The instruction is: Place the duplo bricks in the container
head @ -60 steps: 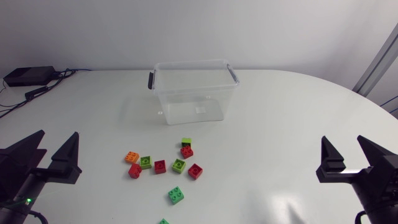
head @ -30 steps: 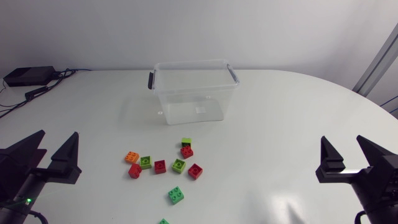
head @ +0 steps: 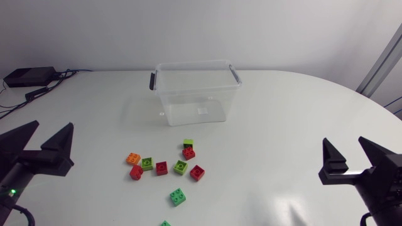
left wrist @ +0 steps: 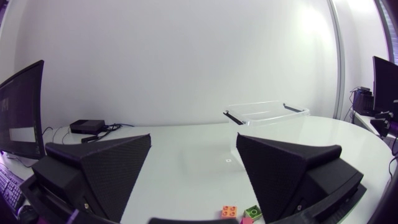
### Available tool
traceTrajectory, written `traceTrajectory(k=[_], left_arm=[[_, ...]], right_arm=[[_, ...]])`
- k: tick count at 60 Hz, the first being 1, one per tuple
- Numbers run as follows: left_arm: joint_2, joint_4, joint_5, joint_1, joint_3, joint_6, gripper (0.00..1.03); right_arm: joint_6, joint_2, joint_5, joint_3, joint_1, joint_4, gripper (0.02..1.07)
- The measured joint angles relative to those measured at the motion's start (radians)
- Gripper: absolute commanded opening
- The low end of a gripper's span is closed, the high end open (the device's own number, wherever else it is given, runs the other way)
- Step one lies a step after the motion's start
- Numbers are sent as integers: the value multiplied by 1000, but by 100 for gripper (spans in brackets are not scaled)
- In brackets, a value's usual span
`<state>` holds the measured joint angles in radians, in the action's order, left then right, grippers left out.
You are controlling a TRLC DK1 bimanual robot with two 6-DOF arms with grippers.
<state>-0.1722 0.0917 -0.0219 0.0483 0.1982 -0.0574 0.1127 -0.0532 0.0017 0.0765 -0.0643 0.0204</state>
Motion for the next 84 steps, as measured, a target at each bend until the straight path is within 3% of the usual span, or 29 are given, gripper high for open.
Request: traceTrajectory(k=[16, 26, 36, 43, 57, 71, 84], left_arm=[[-241, 146, 0, 26, 256, 27, 90], [-444, 301, 1, 35, 423, 29, 90], [-668, 446, 65, 58, 568, 8, 90], [-763, 490, 75, 78, 622, -114, 85], [-937, 559, 81, 124, 687, -372, 85], [-1009, 634, 255, 131, 671, -627, 88], [-1042, 642, 285, 133, 546, -875, 88]], right_arm=[[0, -274, -3, 187, 20, 5, 103], [0, -437, -29, 294, 40, 48, 103], [0, -547, -54, 363, 78, 117, 103], [0, -580, -66, 385, 98, 159, 103], [-8, -661, -138, 427, 105, 262, 103], [-16, -781, -190, 508, 125, 356, 103], [-14, -882, -217, 577, 180, 423, 103]])
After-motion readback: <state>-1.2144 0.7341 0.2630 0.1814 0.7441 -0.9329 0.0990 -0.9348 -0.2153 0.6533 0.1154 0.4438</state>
